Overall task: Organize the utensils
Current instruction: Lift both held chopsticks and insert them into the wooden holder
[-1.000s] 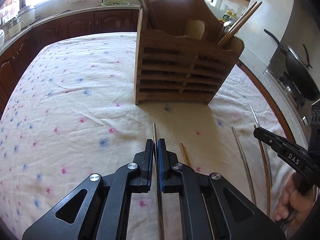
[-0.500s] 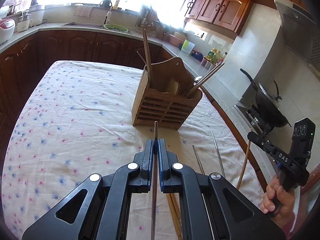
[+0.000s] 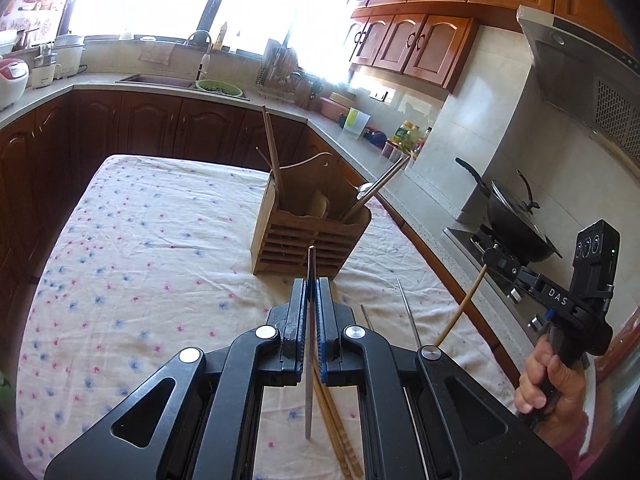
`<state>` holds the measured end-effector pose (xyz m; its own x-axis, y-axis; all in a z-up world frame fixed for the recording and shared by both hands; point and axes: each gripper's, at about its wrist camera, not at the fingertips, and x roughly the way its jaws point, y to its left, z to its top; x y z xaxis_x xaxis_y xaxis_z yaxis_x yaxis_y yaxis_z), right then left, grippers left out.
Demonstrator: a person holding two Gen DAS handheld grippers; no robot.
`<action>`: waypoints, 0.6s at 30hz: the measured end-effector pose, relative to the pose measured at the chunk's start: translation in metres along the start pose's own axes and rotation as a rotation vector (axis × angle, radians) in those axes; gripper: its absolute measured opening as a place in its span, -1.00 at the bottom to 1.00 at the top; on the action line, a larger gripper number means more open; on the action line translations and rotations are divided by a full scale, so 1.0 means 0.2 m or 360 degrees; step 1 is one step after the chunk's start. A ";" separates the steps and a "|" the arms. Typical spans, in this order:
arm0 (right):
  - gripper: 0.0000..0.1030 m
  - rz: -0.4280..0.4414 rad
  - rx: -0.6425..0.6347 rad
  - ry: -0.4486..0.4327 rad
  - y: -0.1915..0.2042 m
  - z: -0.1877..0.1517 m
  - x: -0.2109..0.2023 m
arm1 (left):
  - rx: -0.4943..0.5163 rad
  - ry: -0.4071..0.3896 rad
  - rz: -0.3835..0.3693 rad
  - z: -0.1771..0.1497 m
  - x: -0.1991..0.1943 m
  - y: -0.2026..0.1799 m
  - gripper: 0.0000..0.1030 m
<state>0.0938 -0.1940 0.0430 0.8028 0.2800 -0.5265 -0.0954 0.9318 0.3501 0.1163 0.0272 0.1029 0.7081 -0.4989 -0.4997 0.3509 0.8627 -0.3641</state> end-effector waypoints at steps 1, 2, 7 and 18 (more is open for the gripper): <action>-0.90 0.0001 -0.0001 -0.0010 0.00 0.01 -0.01 | 0.0002 -0.0009 -0.0002 0.01 -0.01 0.00 -0.93; -0.90 0.0005 0.0000 -0.0018 0.00 0.02 -0.01 | 0.0006 -0.0017 -0.0003 0.01 -0.01 -0.01 -0.93; -0.90 0.0008 -0.0006 -0.0049 0.00 0.05 -0.01 | 0.0037 -0.0056 0.0000 0.04 -0.02 -0.03 -0.93; -0.90 0.0018 -0.0021 -0.0087 0.00 0.13 0.02 | 0.0078 -0.0141 0.0000 0.16 -0.02 -0.06 -0.93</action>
<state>0.1130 -0.1986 0.0605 0.8327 0.2776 -0.4791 -0.1119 0.9317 0.3455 0.1289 0.0211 0.1353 0.7589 -0.4915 -0.4272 0.3790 0.8668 -0.3240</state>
